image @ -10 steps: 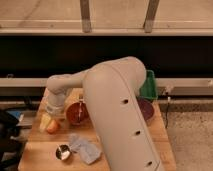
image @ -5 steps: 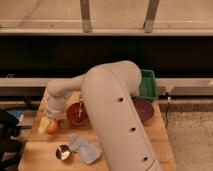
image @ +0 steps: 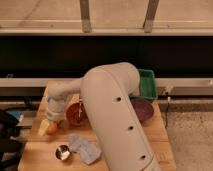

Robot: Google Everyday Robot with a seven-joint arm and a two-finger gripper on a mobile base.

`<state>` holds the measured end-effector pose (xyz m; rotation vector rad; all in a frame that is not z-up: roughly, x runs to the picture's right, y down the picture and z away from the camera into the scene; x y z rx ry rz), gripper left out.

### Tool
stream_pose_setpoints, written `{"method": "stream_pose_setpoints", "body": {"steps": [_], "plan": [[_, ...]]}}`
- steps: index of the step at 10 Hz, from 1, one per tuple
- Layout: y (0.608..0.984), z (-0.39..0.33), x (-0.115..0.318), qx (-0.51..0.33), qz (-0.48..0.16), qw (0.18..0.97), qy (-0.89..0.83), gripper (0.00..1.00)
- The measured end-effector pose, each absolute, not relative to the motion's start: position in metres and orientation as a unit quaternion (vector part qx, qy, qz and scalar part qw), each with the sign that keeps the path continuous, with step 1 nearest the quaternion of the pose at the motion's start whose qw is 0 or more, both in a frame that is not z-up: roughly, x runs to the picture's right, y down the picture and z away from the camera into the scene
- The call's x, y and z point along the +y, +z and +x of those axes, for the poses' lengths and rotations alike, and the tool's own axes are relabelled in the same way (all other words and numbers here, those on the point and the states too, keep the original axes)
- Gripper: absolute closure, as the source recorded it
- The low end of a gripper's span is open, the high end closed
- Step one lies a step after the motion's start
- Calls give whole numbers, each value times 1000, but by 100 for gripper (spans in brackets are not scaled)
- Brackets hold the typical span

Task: Place apple in metal cup

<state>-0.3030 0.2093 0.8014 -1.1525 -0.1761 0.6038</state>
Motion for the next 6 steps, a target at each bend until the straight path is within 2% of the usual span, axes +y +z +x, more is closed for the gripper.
{"method": "stream_pose_setpoints", "body": {"steps": [6], "plan": [[803, -296, 202, -89, -526, 794, 293, 95]]}}
